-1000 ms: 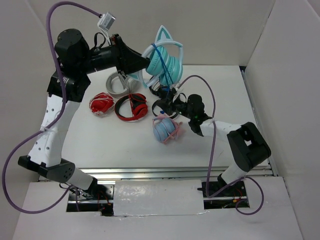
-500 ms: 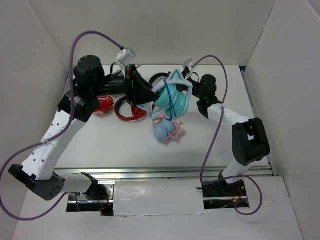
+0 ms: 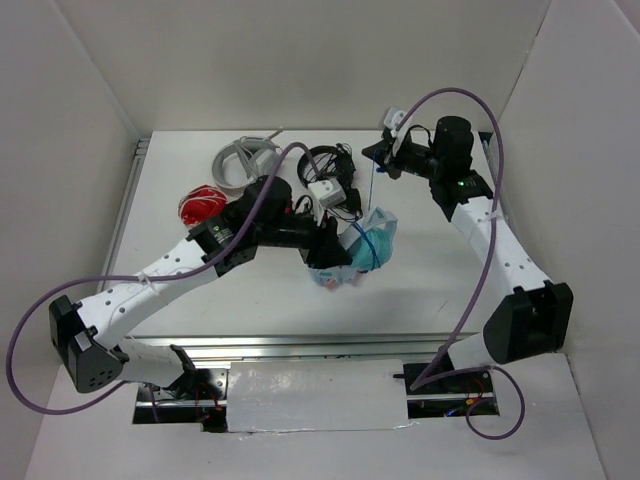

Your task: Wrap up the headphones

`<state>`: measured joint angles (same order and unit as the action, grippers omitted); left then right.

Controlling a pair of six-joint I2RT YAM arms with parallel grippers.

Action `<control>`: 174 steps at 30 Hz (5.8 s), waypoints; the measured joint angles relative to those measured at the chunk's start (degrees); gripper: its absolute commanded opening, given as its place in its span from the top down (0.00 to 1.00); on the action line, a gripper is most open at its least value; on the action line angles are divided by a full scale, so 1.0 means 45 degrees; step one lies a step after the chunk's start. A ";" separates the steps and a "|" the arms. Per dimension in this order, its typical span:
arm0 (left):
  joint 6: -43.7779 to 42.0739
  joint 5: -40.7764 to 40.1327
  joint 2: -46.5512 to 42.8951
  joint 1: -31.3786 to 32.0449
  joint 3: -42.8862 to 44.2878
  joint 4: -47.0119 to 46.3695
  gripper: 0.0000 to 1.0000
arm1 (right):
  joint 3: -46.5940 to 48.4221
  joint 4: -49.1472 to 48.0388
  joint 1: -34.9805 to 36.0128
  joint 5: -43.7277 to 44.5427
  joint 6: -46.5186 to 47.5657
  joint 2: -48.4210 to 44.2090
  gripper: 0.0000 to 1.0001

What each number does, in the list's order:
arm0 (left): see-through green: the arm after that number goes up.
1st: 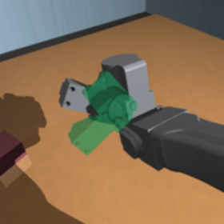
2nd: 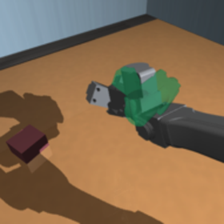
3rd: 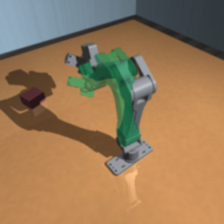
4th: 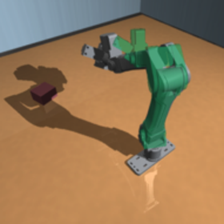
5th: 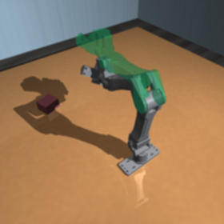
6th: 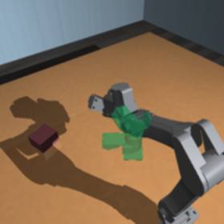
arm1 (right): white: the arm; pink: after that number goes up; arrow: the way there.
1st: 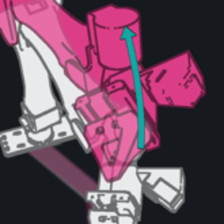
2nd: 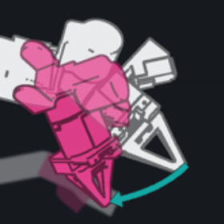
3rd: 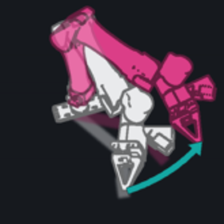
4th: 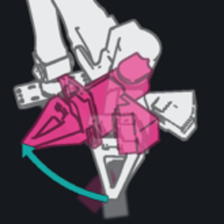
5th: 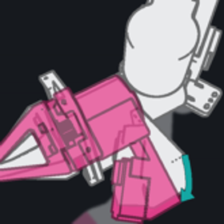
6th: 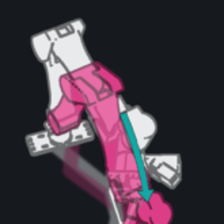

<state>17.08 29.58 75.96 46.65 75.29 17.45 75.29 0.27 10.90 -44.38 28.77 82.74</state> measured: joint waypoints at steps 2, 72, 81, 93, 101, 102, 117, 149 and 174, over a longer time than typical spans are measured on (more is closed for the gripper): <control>-0.0296 -0.0656 0.0102 0.0423 0.0000 0.0170 1.00 | 0.0291 0.1316 0.0141 0.0107 0.1078 -0.0471 1.00; 0.0918 -0.5129 0.1205 -0.1676 0.0505 0.1622 1.00 | -0.1812 0.2890 0.7490 0.9262 -0.2846 -0.4226 1.00; 0.0996 -0.2249 0.0520 -0.3201 -0.0126 0.1054 1.00 | -0.3988 0.2589 0.6285 1.0127 -0.4036 -0.5455 0.99; 0.1885 -0.0665 0.0500 -0.4775 -0.0505 0.0874 1.00 | -0.6513 -0.0845 0.6295 0.8184 -0.5853 -0.5387 0.87; 0.2059 -0.0753 0.0423 -0.5591 -0.0505 0.0733 1.00 | -0.7354 -0.2691 0.6494 0.7635 -0.6528 -0.4954 0.76; 0.2108 -0.0743 0.0398 -0.5678 -0.0505 0.0690 1.00 | -0.7485 -0.3021 0.6557 0.7553 -0.6552 -0.4852 0.74; 0.2681 -0.0355 -0.0952 -0.6892 -0.0767 0.0209 1.00 | -0.7864 -0.5440 0.6761 0.7470 -0.7111 -0.3721 0.01; 0.6008 0.3322 -0.7490 -1.0355 -1.1778 -0.5663 1.00 | -0.9850 -0.5479 0.4658 0.6810 -0.8806 -0.6572 0.00; 0.6577 0.2472 -0.6275 -1.0210 -1.4435 -0.6164 0.69 | -1.0253 -0.4886 0.4600 0.6737 -0.8811 -0.6368 0.00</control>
<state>46.68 40.71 47.72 0.71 10.33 -10.28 29.15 -21.71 31.59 -14.06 -10.87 54.08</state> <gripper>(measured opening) 0.445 0.996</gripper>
